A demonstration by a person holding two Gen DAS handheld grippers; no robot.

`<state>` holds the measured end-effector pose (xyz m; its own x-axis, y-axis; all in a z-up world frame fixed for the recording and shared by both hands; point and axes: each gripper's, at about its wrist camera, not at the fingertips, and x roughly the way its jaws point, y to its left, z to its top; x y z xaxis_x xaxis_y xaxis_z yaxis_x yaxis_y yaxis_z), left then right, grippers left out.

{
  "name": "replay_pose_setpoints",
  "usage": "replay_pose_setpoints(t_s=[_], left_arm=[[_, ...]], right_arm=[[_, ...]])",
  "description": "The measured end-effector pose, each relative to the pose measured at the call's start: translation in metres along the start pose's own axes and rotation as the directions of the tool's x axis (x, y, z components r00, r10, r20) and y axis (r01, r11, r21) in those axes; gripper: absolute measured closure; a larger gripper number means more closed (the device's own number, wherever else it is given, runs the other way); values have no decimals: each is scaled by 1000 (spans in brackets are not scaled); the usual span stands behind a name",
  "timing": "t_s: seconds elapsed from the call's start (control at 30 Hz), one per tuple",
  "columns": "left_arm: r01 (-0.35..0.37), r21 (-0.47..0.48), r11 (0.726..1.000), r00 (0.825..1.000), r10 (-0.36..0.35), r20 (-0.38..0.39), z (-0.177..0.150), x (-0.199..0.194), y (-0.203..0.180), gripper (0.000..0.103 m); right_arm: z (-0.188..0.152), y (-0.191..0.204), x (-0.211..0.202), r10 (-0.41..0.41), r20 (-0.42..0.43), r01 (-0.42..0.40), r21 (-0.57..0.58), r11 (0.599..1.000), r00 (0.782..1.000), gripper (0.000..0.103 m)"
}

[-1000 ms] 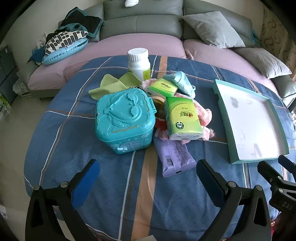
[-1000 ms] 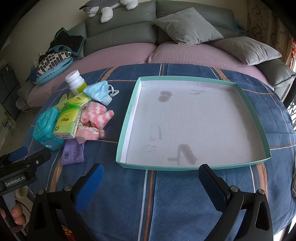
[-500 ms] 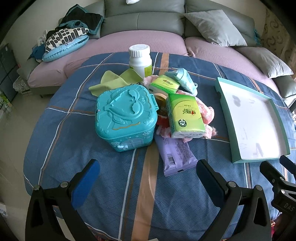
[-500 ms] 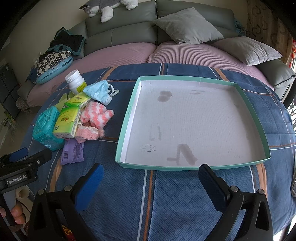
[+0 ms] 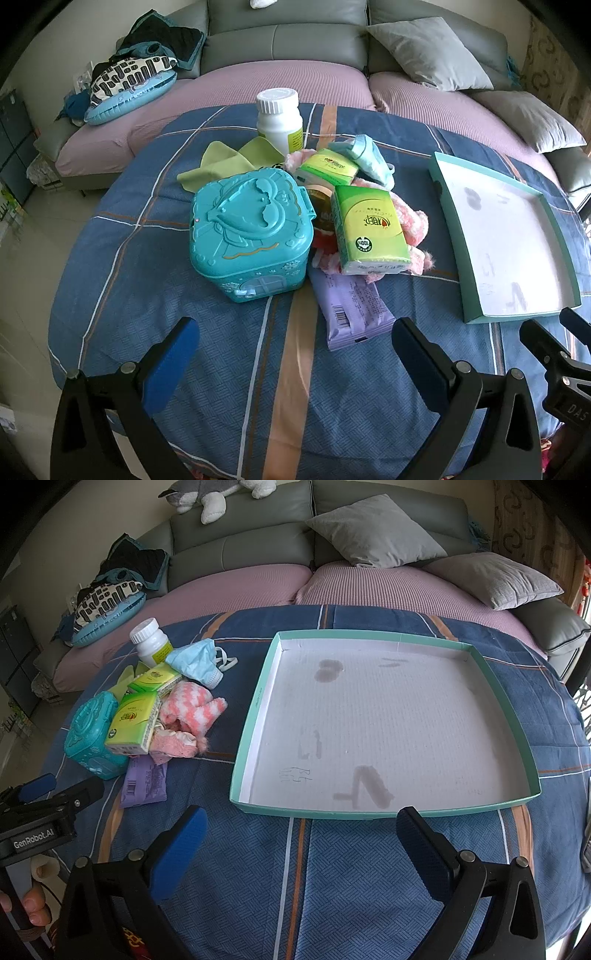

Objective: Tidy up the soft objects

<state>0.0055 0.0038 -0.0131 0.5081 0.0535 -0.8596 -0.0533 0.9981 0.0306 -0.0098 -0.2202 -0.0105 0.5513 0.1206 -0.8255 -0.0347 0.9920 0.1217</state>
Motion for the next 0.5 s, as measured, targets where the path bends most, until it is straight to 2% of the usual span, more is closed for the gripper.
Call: replay_pose_setpoints(t_s=[0.5], left_arm=[[-1,-4,1000,1000,1,-4,-1,1,1,0]], right_arm=[[0,0,1,-1,-1,1,-1,1000,1000,0]])
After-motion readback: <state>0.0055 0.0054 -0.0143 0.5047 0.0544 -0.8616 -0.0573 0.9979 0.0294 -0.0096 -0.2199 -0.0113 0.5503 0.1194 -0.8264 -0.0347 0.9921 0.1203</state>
